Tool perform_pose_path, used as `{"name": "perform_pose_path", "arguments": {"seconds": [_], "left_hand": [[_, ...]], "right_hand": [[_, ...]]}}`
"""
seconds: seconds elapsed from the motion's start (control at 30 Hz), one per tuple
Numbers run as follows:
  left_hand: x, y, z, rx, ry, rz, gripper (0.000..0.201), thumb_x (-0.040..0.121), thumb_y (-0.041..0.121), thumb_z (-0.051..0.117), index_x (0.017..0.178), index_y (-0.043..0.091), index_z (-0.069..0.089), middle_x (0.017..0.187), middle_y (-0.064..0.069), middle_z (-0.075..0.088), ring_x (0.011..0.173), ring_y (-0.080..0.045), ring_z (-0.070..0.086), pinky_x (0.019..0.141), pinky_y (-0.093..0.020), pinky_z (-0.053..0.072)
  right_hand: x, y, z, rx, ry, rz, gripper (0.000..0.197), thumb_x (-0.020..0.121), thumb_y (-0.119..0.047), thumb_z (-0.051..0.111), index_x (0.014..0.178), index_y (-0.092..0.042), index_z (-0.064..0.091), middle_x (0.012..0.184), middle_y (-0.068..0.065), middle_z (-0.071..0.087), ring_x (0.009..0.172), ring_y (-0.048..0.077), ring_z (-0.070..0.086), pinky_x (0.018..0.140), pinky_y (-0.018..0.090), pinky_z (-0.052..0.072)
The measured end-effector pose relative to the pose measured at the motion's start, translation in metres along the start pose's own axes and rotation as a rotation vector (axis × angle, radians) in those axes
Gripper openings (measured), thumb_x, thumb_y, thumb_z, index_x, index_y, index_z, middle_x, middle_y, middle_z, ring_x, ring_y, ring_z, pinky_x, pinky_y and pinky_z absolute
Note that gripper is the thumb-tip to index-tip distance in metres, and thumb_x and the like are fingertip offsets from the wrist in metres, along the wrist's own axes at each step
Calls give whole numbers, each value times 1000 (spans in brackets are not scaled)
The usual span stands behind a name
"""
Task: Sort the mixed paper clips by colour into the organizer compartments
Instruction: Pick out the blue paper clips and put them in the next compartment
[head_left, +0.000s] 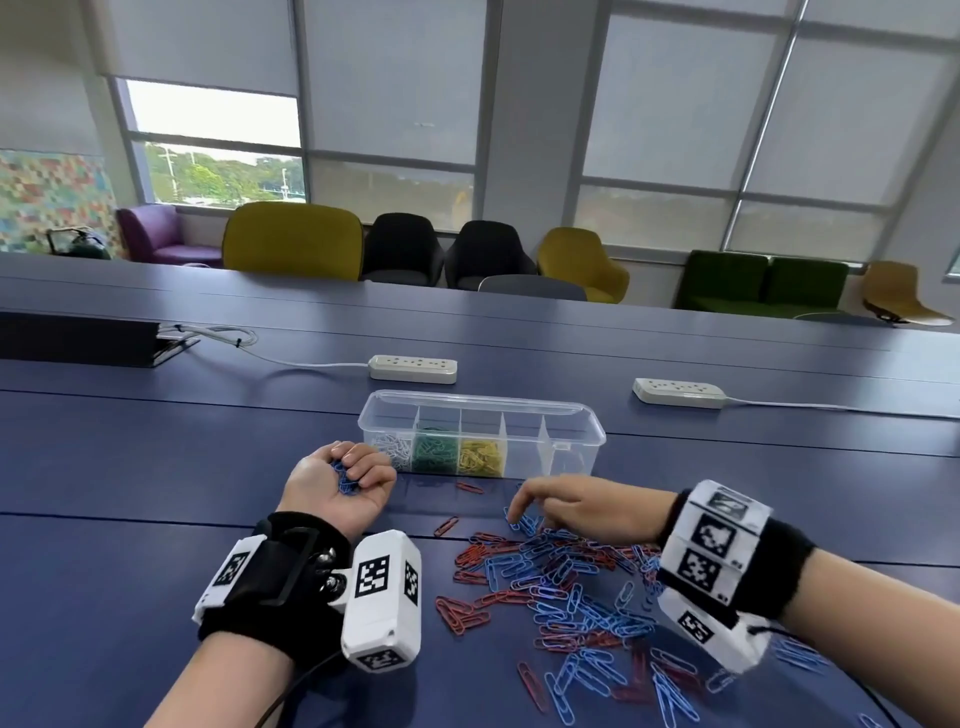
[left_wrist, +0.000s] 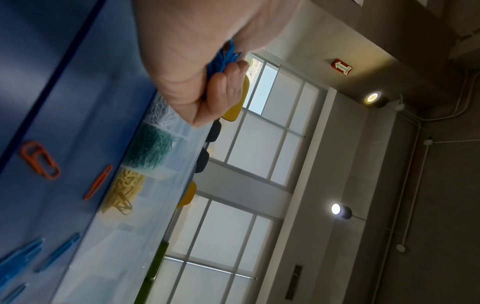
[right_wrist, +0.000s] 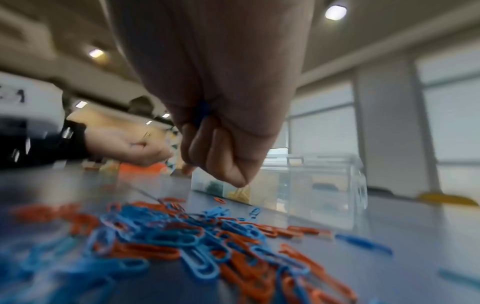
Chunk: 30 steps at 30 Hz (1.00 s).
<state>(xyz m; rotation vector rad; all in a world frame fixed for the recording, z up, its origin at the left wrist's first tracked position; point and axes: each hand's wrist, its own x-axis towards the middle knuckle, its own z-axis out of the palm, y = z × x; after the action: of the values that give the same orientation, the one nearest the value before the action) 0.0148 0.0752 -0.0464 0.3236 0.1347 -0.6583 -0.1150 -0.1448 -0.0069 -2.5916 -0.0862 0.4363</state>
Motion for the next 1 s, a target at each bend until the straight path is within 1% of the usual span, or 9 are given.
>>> {"name": "perform_pose_path", "arguments": {"seconds": [0.07, 0.13, 0.23, 0.3, 0.43, 0.63, 0.8, 0.87, 1.0], "left_hand": [[3, -7, 5, -5, -9, 3, 33, 73, 9, 35, 40, 14, 36, 43, 4, 31, 31, -11, 29, 33, -16, 26], [6, -13, 7, -11, -15, 1, 32, 73, 9, 35, 41, 14, 36, 43, 4, 32, 31, -11, 29, 34, -15, 26], [8, -19, 7, -1, -26, -15, 32, 73, 10, 35, 42, 15, 35, 43, 4, 31, 32, -10, 29, 33, -16, 26], [9, -20, 6, 14, -24, -23, 31, 73, 10, 35, 42, 16, 35, 43, 4, 31, 32, -9, 29, 33, -16, 26], [10, -23, 4, 9, -14, -33, 31, 73, 10, 36, 43, 15, 35, 43, 5, 31, 32, -9, 28, 33, -18, 25], [8, -21, -2, -1, -6, -37, 37, 79, 13, 36, 42, 15, 36, 43, 4, 30, 31, -10, 28, 33, -18, 24], [8, -20, -4, -8, 18, -34, 44, 85, 16, 33, 41, 15, 35, 42, 4, 30, 31, -10, 28, 33, -17, 24], [8, -21, -3, -11, 14, -33, 37, 77, 13, 36, 40, 14, 36, 42, 4, 30, 30, -11, 29, 32, -17, 24], [7, -22, -1, -8, 18, -22, 34, 74, 12, 37, 40, 14, 36, 42, 3, 30, 30, -11, 29, 33, -18, 23]], "right_hand": [[5, -3, 2, -239, -33, 3, 27, 100, -27, 40, 120, -16, 55, 107, 3, 60, 91, 16, 53, 80, 26, 41], [8, -6, 5, -323, -66, 8, 34, 93, -39, 54, 117, -15, 54, 89, -5, 56, 81, 13, 48, 73, 24, 35], [13, -6, 11, -355, -61, -33, 36, 87, -36, 63, 114, -15, 52, 69, -11, 41, 62, 4, 39, 60, 28, 30], [16, -8, 12, -364, -62, -62, 33, 87, -33, 63, 113, -16, 52, 69, -6, 43, 61, 6, 40, 55, 27, 31], [18, -10, 13, -368, -76, -81, 29, 88, -31, 63, 111, -14, 56, 84, 3, 52, 76, 18, 46, 66, 26, 33], [16, -8, 19, -435, -40, -76, 27, 94, -30, 52, 114, -12, 53, 71, -11, 39, 79, 16, 44, 69, 26, 32], [16, -7, 23, -419, -43, -50, 24, 95, -29, 50, 112, -11, 50, 84, 0, 49, 79, 20, 48, 72, 31, 41], [16, -6, 25, -411, -51, -42, 23, 96, -27, 48, 111, -10, 49, 81, 1, 50, 79, 21, 47, 71, 30, 39], [14, -6, 28, -477, -69, -22, 14, 97, -25, 42, 98, -12, 41, 100, 17, 59, 78, 22, 43, 69, 29, 32]]}}
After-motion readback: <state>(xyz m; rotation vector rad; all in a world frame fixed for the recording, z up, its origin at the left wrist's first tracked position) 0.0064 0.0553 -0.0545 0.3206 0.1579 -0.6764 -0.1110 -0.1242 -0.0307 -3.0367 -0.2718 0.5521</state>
